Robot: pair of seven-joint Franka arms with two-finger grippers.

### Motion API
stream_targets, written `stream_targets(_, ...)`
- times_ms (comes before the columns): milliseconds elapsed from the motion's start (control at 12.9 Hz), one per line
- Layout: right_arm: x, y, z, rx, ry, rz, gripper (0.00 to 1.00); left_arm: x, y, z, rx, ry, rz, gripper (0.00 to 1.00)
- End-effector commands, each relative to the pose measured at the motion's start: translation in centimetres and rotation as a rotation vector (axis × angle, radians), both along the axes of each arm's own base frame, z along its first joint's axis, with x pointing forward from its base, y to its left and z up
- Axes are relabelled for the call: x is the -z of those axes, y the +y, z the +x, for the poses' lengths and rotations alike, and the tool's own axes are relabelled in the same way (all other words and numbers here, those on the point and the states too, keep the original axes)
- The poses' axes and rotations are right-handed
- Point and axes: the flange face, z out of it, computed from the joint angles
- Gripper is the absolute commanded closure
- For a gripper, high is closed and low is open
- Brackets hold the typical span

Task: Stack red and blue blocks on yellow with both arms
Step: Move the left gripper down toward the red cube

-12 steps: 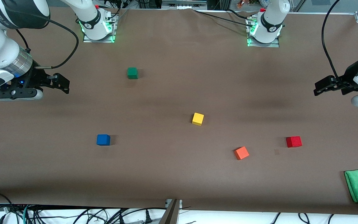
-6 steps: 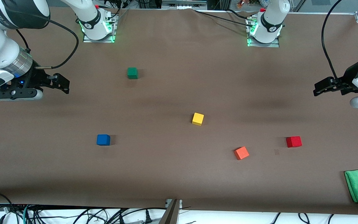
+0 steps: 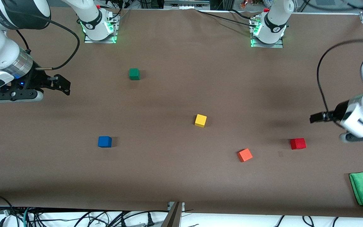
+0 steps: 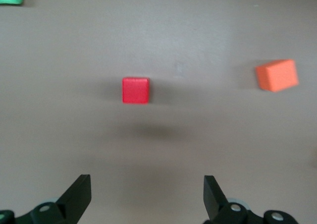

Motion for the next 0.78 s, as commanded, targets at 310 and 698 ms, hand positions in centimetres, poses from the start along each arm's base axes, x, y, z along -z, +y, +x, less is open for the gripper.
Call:
stream_targets(310,-0.5,0.0,0.3,0.007,-0.008,-0.002,0.01,15.7,1.3,2.5,0.067,-0.057,-0.004,0.0)
stream_targets(698,-0.6,-0.1,0.3,0.008,-0.011,-0.001,0.01,19.2,4.0,1.9,0.12,-0.089,-0.007,0.0)
